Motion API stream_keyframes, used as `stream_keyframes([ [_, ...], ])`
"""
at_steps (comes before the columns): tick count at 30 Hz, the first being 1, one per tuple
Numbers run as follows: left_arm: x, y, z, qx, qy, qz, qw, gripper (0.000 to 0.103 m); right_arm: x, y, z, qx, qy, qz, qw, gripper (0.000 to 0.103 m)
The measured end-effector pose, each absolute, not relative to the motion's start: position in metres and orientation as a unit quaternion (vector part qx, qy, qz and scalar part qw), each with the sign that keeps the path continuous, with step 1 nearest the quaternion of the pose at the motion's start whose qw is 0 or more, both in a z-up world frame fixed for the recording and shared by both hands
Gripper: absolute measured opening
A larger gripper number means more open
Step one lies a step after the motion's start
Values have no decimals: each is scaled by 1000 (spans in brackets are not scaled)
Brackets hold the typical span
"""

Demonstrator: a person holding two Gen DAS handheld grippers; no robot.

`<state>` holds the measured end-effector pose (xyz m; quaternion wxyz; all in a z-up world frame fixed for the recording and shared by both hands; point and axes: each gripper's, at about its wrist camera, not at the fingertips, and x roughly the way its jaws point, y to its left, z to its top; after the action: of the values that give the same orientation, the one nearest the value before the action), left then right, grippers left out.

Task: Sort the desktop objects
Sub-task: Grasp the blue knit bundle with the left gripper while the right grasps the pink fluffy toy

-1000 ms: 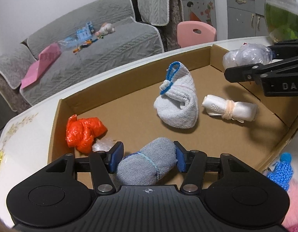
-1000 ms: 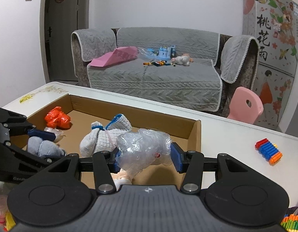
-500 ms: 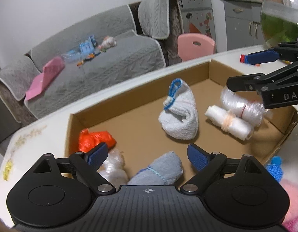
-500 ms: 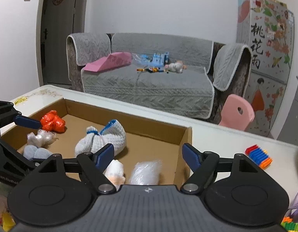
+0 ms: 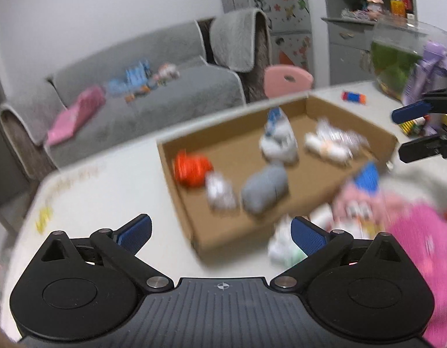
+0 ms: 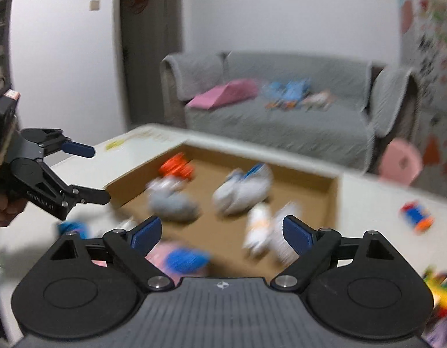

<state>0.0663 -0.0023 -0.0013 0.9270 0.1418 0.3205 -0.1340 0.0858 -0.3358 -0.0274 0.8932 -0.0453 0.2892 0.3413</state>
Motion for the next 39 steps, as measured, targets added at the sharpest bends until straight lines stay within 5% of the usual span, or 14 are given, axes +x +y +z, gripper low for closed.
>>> stream_keyframes([
  [18, 53, 32, -17, 29, 380, -270, 884, 103, 108, -298, -75, -50, 408, 368, 834, 85],
  [20, 53, 26, -23, 42, 397, -273, 875, 103, 105, -298, -73, -48, 410, 377, 829, 71],
  [28, 55, 19, -44, 53, 442, -278, 851, 102, 98, -302, -70, -59, 415, 384, 823, 43],
  [31, 57, 21, -45, 56, 443, -259, 856, 92, 99, -308, -69, -56, 412, 376, 828, 34],
  [32, 58, 23, -43, 49, 443, -261, 856, 79, 100, -309, -69, -55, 413, 374, 829, 33],
  [34, 60, 29, -41, 31, 447, -264, 854, 77, 102, -310, -70, -51, 411, 373, 831, 34],
  [37, 60, 32, -40, 27, 447, -263, 855, 75, 107, -309, -76, -47, 414, 370, 831, 55],
  [39, 59, 31, -40, 30, 446, -263, 855, 75, 109, -307, -77, -49, 411, 366, 834, 58],
])
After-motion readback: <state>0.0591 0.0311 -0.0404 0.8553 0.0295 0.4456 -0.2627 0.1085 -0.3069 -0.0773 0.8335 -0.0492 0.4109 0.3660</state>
